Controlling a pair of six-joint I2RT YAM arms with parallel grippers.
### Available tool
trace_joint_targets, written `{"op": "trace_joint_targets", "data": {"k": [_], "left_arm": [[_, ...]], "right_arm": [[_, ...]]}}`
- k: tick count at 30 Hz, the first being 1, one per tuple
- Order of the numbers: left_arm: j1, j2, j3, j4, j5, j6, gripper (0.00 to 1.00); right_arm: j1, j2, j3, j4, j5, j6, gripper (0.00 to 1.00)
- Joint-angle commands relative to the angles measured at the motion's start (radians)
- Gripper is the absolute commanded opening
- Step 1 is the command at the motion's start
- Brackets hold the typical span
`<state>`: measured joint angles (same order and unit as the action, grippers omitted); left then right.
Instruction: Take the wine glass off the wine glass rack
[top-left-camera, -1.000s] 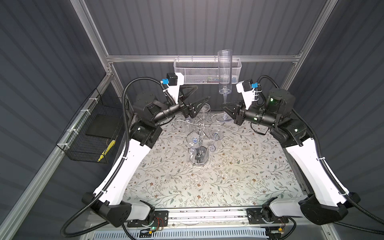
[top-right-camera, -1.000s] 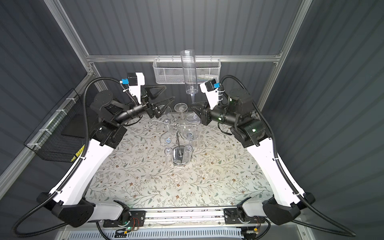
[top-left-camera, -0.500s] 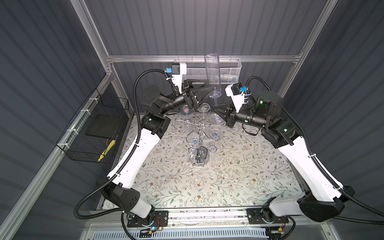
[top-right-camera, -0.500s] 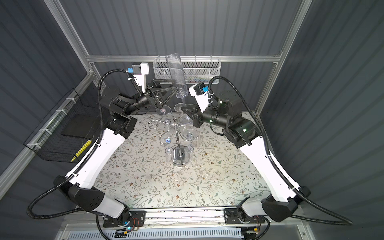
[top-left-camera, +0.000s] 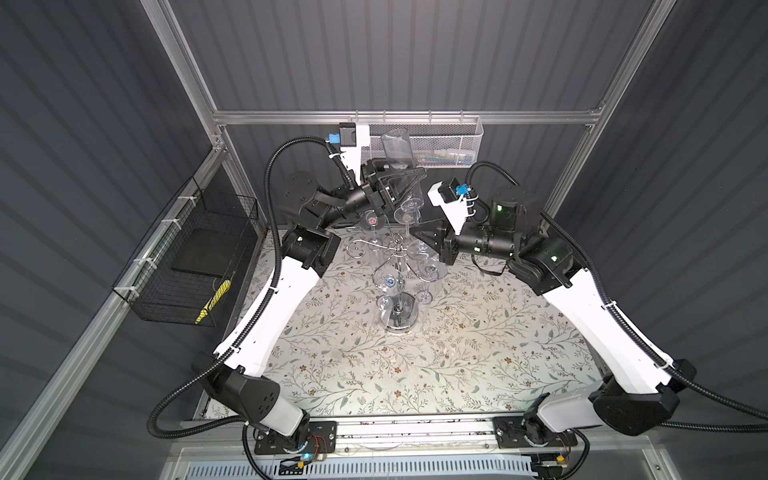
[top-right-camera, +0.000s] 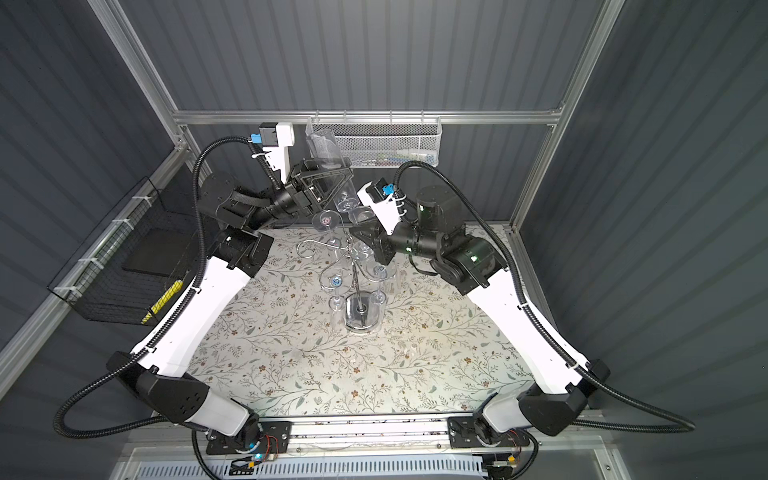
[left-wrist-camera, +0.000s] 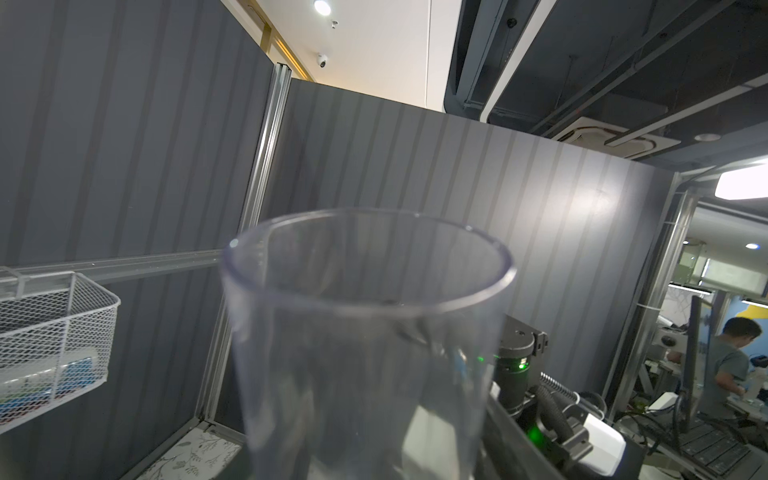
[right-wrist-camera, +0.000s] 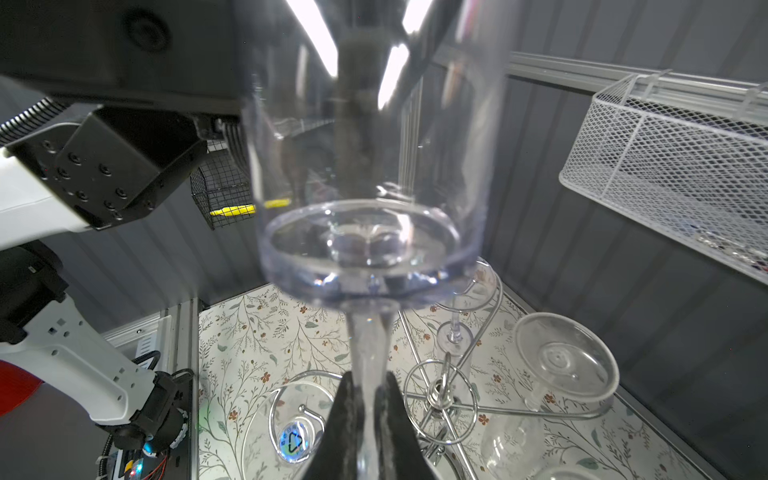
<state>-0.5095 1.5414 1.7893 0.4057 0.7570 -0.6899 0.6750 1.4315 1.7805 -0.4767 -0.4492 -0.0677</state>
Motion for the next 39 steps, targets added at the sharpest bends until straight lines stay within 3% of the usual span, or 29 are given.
{"op": "trace_joint_targets", "data": {"k": [1,6,12,13,16,17,22,28,34,39], "left_arm": [[-0.004,-0.024,-0.016,0.023,-0.013,0.013,0.51],[-0.004,-0.034,-0.029,0.016,-0.022,0.021,0.35],[-0.004,-0.047,-0.043,0.018,-0.030,0.026,0.31],[-0.004,-0.051,-0.046,0.016,-0.031,0.029,0.31],[-0.004,-0.066,-0.049,-0.004,-0.044,0.047,0.31],[-0.004,-0.077,-0.049,-0.018,-0.048,0.058,0.31],[-0.004,-0.154,-0.042,-0.167,-0.092,0.196,0.31],[-0.004,-0.288,-0.050,-0.396,-0.223,0.407,0.31],[-0.004,-0.437,-0.093,-0.578,-0.418,0.584,0.31],[-0.004,-0.549,-0.148,-0.718,-0.660,0.727,0.31]], "right_arm": [[0.011,0.003,0.025,-0.025,0.016,-0.026,0.00],[0.019,0.006,0.030,-0.033,0.022,-0.037,0.00],[0.022,0.007,0.033,-0.033,0.030,-0.038,0.00],[0.021,0.006,0.032,-0.030,0.039,-0.035,0.11],[0.023,-0.009,0.030,-0.020,0.071,-0.028,0.95],[0.024,-0.021,0.030,-0.015,0.086,-0.025,0.99],[0.021,-0.125,-0.028,0.057,0.223,-0.053,0.99],[0.013,-0.237,-0.082,0.082,0.337,-0.098,0.99],[-0.001,-0.344,-0.141,0.080,0.435,-0.135,0.99],[-0.022,-0.409,-0.197,0.068,0.490,-0.150,0.99]]}}
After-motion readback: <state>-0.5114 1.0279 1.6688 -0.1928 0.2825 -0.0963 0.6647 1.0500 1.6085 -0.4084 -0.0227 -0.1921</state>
